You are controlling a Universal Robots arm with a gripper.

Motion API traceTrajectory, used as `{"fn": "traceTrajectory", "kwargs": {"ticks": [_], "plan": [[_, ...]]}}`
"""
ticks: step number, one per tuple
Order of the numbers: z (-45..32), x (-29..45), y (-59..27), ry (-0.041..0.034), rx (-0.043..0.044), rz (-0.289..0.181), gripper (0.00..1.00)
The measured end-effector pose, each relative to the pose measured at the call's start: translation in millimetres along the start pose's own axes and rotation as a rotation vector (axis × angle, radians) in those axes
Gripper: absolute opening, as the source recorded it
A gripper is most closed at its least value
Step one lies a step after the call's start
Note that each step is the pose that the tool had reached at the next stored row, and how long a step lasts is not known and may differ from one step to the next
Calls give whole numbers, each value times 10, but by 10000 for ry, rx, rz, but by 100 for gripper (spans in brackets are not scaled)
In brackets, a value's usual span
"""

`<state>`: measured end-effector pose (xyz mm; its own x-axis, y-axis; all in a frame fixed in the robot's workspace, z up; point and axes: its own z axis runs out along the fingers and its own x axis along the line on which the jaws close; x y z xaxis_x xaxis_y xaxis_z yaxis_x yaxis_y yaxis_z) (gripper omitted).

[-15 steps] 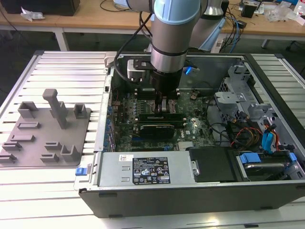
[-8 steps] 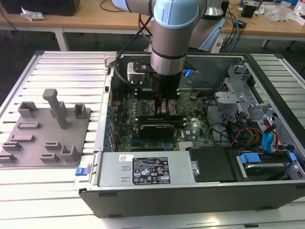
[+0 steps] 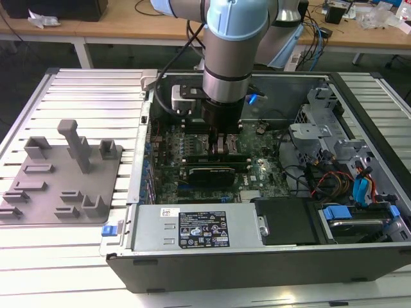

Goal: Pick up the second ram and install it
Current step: 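Insert the second ram into the second slot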

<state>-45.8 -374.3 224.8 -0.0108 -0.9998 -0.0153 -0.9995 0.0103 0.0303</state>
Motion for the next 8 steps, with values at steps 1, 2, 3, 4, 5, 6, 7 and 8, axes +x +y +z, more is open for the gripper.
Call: {"fn": "traceTrajectory", "kwargs": {"ticks": [1, 2, 3, 4, 5, 6, 7, 8], "plan": [[-3, 0, 0, 3, -2, 0, 17], [-25, 0, 1, 0, 0, 0, 17], [-97, -1, 3, 1, 0, 1, 17], [-176, -3, 5, 0, 1, 1, 17], [-245, -4, 7, 3, -1, 0, 17], [-271, -4, 8, 2, -1, 0, 17], [-272, -5, 8, -1, 1, -1, 17], [-274, -5, -21, 2, -1, 0, 17]]}}
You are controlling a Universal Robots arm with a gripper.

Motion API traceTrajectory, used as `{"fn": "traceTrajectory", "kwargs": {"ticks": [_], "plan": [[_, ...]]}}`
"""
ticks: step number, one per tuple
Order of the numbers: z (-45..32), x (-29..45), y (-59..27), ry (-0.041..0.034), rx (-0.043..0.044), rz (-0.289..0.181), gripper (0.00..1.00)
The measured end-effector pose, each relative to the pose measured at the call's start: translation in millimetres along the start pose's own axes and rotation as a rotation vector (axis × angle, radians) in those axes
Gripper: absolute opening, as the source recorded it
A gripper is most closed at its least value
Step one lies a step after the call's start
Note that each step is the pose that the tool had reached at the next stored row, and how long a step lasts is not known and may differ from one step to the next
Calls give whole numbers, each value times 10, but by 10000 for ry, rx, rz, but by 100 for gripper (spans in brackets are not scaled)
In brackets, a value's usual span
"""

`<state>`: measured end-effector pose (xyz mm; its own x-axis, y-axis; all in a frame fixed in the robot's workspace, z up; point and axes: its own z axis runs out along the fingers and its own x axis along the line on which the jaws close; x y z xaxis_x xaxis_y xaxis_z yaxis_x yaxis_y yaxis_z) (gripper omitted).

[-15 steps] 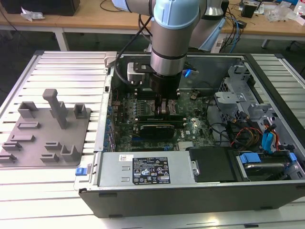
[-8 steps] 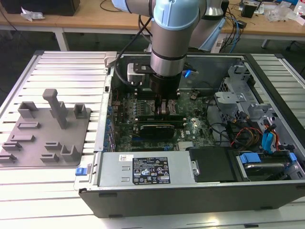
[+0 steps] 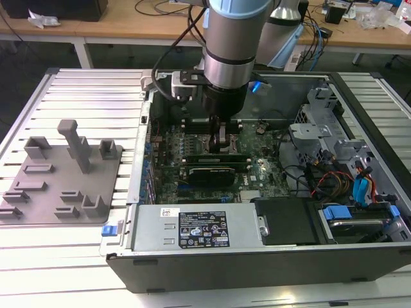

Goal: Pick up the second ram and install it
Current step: 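Insert the second ram into the second slot, then press down the second ram until it locks into place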

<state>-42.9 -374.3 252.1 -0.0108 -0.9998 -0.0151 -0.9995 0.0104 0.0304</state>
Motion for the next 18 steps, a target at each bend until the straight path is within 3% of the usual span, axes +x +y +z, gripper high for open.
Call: {"fn": "traceTrajectory", "kwargs": {"ticks": [2, 3, 6, 7, 8, 18], "plan": [[-4, -1, -129, 0, 0, 0, 17], [-4, -1, -141, -1, 1, 0, 17], [-4, -1, -142, 0, 1, 0, 17], [-4, -1, -142, -1, 1, 0, 9], [-4, -1, -143, -1, 1, 0, 8], [-4, -1, -144, -42, 0, -1, 8]]}}
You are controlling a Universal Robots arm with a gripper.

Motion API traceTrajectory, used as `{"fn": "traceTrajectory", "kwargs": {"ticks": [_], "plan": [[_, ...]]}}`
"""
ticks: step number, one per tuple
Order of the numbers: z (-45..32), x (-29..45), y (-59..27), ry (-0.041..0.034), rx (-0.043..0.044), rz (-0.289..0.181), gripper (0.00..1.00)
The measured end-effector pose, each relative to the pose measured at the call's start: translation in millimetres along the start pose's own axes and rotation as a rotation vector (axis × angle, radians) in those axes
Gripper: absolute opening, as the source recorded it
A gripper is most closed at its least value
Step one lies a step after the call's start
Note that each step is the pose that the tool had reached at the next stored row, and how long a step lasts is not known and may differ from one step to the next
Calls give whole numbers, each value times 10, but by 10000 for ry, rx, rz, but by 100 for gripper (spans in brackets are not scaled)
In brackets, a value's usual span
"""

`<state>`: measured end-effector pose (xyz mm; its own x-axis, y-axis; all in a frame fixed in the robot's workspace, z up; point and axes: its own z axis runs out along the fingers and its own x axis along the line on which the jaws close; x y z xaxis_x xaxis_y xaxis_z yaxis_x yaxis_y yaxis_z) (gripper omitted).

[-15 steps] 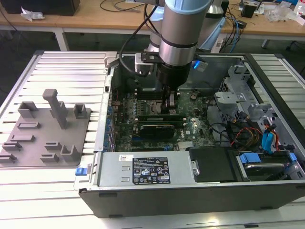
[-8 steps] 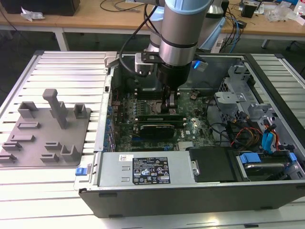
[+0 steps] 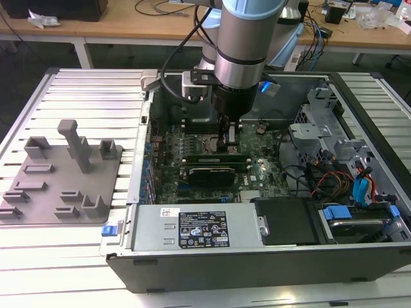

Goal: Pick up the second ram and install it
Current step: 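Press down the second ram until it locks into place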

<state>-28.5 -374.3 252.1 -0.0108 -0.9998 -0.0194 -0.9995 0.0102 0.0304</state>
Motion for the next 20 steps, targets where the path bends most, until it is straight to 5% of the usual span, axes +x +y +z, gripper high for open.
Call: {"fn": "traceTrajectory", "kwargs": {"ticks": [8, 15, 20], "plan": [[0, 0, -2, -10, 0, -1, 8], [-4, -2, -173, -10, 1, -1, 8], [-6, -4, -371, -11, 0, -1, 8]]}}
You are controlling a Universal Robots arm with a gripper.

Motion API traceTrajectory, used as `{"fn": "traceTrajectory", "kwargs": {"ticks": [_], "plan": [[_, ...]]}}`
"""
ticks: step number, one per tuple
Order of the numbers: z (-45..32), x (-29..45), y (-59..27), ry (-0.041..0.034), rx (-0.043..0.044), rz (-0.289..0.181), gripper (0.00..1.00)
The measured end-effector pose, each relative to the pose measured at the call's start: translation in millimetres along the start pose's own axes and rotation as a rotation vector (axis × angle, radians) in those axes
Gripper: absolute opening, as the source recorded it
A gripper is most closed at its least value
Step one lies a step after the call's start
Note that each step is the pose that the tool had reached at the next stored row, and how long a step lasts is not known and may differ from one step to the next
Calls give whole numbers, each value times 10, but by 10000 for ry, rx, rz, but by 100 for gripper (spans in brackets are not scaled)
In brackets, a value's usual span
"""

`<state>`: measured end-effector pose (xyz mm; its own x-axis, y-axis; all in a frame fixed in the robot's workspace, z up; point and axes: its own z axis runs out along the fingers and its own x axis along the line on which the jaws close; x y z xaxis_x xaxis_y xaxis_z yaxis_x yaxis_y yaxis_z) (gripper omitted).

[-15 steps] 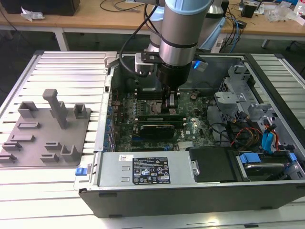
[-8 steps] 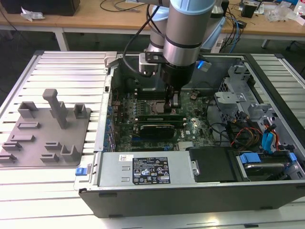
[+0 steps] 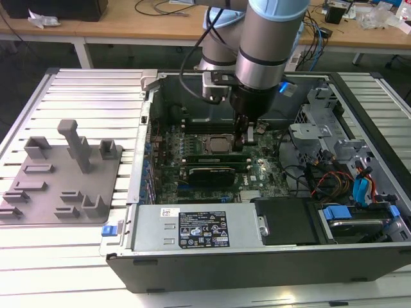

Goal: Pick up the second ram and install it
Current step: 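Press down the second ram until it locks into place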

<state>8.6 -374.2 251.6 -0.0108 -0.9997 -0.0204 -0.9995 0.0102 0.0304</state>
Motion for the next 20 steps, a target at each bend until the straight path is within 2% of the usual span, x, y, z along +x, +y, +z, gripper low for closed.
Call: {"fn": "traceTrajectory", "kwargs": {"ticks": [6, 8, 11, 14, 18, 20], "plan": [[-2, -1, -157, 1, 0, 0, 8], [-2, -1, -161, 1, 0, 2, 8], [83, -2, -164, -3, 0, -1, 8], [116, -38, -165, -6, 0, -2, 8], [176, -40, -166, -5, 0, 0, 8], [182, -39, -166, -3, -1, 0, 8]]}}
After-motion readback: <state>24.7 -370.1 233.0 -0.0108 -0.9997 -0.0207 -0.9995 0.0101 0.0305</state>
